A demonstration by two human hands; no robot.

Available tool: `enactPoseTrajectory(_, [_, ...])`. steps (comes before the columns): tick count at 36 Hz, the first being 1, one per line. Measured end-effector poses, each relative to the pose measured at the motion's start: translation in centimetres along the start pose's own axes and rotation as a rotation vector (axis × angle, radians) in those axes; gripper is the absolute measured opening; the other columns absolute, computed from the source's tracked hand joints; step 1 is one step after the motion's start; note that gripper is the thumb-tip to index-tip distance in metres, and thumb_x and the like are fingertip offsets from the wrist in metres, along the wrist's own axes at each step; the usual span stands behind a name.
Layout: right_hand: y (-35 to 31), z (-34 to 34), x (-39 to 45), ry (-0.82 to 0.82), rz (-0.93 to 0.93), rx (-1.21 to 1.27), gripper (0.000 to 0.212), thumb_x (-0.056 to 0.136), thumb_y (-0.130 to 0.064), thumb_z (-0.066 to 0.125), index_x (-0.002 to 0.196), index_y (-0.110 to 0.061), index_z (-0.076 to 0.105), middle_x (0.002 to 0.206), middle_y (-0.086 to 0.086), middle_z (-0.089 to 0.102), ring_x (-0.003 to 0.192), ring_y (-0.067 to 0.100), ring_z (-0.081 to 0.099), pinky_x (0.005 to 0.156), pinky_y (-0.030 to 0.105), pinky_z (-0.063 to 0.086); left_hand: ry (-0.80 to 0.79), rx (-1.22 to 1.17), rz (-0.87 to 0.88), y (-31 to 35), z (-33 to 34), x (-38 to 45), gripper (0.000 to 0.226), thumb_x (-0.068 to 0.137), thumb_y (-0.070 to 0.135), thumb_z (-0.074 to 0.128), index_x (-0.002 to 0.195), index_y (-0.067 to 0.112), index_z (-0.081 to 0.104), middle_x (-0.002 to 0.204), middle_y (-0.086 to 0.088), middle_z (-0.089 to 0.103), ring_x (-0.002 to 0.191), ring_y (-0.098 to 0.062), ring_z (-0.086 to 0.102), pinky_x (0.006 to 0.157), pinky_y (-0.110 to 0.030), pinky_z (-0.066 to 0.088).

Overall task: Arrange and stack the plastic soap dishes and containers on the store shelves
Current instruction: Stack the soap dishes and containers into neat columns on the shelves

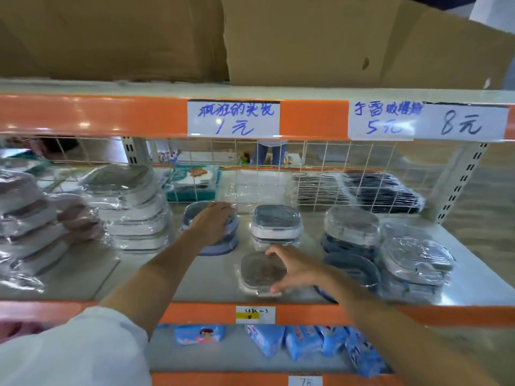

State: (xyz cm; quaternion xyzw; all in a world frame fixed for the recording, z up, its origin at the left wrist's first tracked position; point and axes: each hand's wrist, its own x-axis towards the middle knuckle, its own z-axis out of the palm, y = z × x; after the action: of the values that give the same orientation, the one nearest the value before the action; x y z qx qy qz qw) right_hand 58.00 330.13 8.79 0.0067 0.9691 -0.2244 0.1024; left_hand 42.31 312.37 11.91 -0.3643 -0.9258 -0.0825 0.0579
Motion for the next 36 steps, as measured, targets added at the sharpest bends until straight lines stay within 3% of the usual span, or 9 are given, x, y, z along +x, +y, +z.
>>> enactPoseTrajectory(6, [0.4, -0.8, -0.4, -0.044, -0.032, -0.077, 0.092, 0.076, -0.04, 0.076, 0.148, -0.018, 0.023, 0.153, 0.002, 0.024, 0.138, 0.017, 0.026, 0.111, 0.031, 0.026, 0.013, -0.021, -0.056, 0.9, 0.2, -0.3, 0.047, 0.09, 0.016, 0.055, 0.136, 0.013, 0.047, 0.142, -0.006, 0.044, 0.13, -0.025, 0.041, 0.107, -0.035, 0.034])
enactPoseTrajectory(11, [1.9, -3.0, -2.8, -0.052, -0.018, -0.136, 0.098, 0.078, -0.048, 0.072, 0.151, -0.015, 0.016, 0.157, 0.001, 0.014, 0.143, 0.017, 0.015, 0.114, 0.031, 0.015, 0.079, -0.031, -0.009, 3.4, 0.7, -0.2, 0.054, 0.09, 0.021, 0.056, 0.139, 0.009, 0.038, 0.143, -0.006, 0.04, 0.132, -0.023, 0.037, 0.112, -0.032, 0.027])
enactPoseTrajectory(17, [5.9, -5.9, -5.6, -0.096, 0.138, -0.383, 0.098, 0.075, -0.052, 0.073, 0.146, -0.007, 0.024, 0.149, 0.011, 0.026, 0.136, 0.025, 0.026, 0.112, 0.038, 0.028, 0.093, -0.023, 0.101, 6.9, 1.7, -0.4, 0.052, 0.092, 0.026, 0.054, 0.137, 0.006, 0.038, 0.141, -0.007, 0.038, 0.131, -0.022, 0.035, 0.11, -0.032, 0.03])
enactPoseTrajectory(22, [8.4, -5.6, -7.3, -0.184, 0.227, -0.505, 0.119, 0.072, -0.051, 0.076, 0.152, -0.015, -0.004, 0.159, 0.014, 0.001, 0.146, 0.031, 0.003, 0.117, 0.044, 0.007, 0.098, -0.026, 0.128, 8.7, 2.3, -0.6, 0.052, 0.09, 0.025, 0.056, 0.135, 0.007, 0.039, 0.138, -0.007, 0.04, 0.125, -0.023, 0.04, 0.108, -0.035, 0.034])
enactPoseTrajectory(27, [8.8, -5.5, -7.4, -0.027, 0.204, -0.43, 0.108, 0.069, -0.057, 0.075, 0.147, -0.009, 0.019, 0.149, 0.01, 0.024, 0.136, 0.025, 0.023, 0.113, 0.038, 0.023, 0.094, -0.062, 0.111, 8.6, 2.2, -1.0, 0.05, 0.091, 0.024, 0.055, 0.136, 0.008, 0.04, 0.135, -0.007, 0.045, 0.124, -0.023, 0.042, 0.107, -0.033, 0.033])
enactPoseTrajectory(36, [3.9, -9.7, -6.7, 0.225, 0.065, -0.114, 0.088, 0.078, -0.054, 0.068, 0.145, -0.017, 0.024, 0.142, 0.003, 0.028, 0.127, 0.021, 0.027, 0.103, 0.033, 0.028, 0.135, -0.18, -0.031, 5.3, 1.8, -3.0, 0.034, 0.09, 0.018, 0.057, 0.124, 0.013, 0.053, 0.127, -0.005, 0.053, 0.116, -0.025, 0.053, 0.095, -0.038, 0.047])
